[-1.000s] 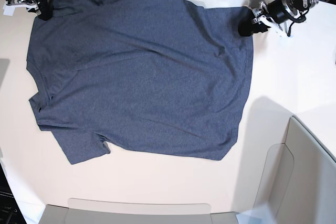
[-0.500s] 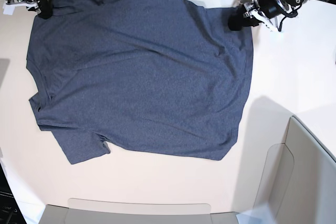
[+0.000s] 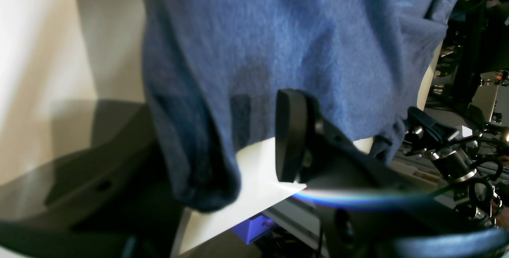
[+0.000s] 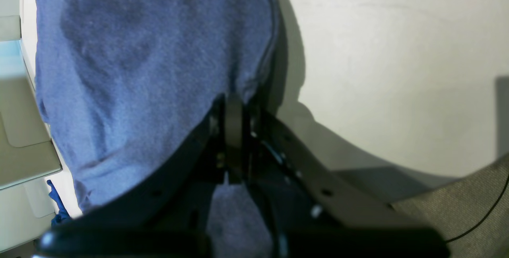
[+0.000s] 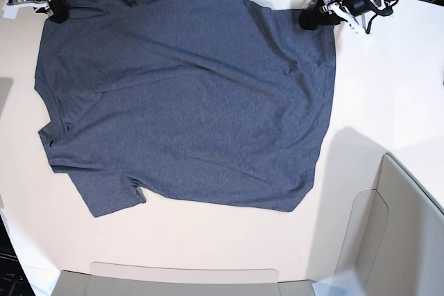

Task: Layout the t-shirt on the table in an organized manner, then fold the t-shirt properly
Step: 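Drag the shirt shoulders apart with both grippers to stretch the collar edge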

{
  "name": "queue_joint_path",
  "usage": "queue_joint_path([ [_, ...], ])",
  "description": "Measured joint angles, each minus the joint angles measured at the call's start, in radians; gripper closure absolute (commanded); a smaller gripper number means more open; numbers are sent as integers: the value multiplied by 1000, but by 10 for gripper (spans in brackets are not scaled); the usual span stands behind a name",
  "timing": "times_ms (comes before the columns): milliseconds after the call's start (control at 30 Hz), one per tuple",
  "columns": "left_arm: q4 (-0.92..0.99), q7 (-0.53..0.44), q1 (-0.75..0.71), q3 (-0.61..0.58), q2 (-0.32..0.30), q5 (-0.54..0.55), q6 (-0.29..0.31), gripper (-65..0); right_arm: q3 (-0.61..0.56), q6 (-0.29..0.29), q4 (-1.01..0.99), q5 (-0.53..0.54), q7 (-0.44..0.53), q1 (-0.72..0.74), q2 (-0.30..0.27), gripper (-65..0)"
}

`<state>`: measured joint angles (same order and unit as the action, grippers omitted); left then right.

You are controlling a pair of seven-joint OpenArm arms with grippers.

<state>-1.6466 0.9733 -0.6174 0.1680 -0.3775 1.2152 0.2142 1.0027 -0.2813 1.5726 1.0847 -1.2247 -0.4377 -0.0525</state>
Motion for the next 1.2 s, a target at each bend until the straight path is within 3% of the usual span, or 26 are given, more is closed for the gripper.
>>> queue_joint_path([
  [67,0,5,0,0,0,0,0,-181,0,0,0,0,-1,0,0,0],
  [167,0,8,0,0,0,-32,-10,-13,0,0,0,0,2,-3,0,0],
  [200,0,14,0,0,0,-34,-14,0,0,0,0,3,3,-6,0,0],
  [567,-175,75,-55,-3,0,-155,-65,0,-3,16,140,-99,-27,-91,-10,0],
  [900,-193,98,-55,-2,3,-165,-69,0,-5,27,238,-148,-60,-161,-7,0],
  [1200,-288,107,-114,121,6,-185,-80,0,-4,30,330,-145,-62,-200,-8,0],
])
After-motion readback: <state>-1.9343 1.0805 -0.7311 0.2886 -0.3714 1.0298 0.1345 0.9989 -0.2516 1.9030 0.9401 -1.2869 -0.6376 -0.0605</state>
